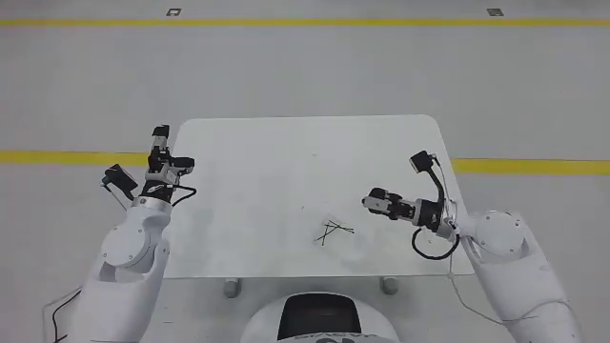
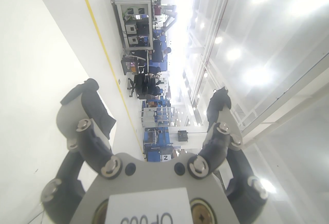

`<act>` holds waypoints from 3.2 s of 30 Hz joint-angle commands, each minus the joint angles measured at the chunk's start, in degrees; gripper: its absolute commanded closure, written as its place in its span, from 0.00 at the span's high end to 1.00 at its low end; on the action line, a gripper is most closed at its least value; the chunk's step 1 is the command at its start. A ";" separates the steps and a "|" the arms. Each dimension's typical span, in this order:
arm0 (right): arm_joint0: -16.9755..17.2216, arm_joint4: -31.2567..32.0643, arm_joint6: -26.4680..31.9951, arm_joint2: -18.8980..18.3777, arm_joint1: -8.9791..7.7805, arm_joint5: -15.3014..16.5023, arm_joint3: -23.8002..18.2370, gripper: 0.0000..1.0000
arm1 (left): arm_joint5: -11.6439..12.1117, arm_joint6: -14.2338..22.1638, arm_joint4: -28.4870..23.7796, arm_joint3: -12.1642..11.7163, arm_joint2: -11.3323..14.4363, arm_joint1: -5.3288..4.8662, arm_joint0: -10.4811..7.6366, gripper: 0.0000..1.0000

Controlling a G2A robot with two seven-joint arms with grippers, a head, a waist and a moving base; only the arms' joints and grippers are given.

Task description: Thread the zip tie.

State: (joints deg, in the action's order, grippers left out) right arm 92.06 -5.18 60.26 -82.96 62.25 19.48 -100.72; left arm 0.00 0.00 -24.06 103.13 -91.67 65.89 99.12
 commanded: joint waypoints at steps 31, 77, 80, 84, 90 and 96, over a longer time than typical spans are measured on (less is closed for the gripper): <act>-5.50 26.76 6.19 11.03 -1.46 0.00 -3.09 1.00 | 0.00 0.00 0.00 0.00 0.00 0.00 0.00 1.00; -25.62 43.97 10.78 32.59 -6.26 0.00 -2.14 1.00 | 0.00 0.00 0.00 0.00 0.00 0.00 0.00 1.00; -25.60 44.24 10.39 32.70 -6.26 0.00 -2.34 1.00 | 0.00 0.00 0.00 0.00 0.00 0.00 0.00 1.00; -25.85 46.50 5.49 35.21 -6.68 0.00 -2.88 1.00 | 0.00 0.00 0.00 0.00 0.00 0.00 0.00 1.00; -29.46 49.56 -3.70 42.72 -8.74 0.00 -0.92 1.00 | 0.00 0.00 0.00 0.00 0.00 0.00 0.00 1.00; -35.38 50.72 -14.56 52.58 -11.29 0.00 1.50 1.00 | 0.00 0.00 0.00 0.00 0.00 0.00 0.00 1.00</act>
State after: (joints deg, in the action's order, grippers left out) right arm 57.84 45.45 47.75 -32.17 51.40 19.48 -99.80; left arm 0.00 0.00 -24.06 103.13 -91.67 65.89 99.12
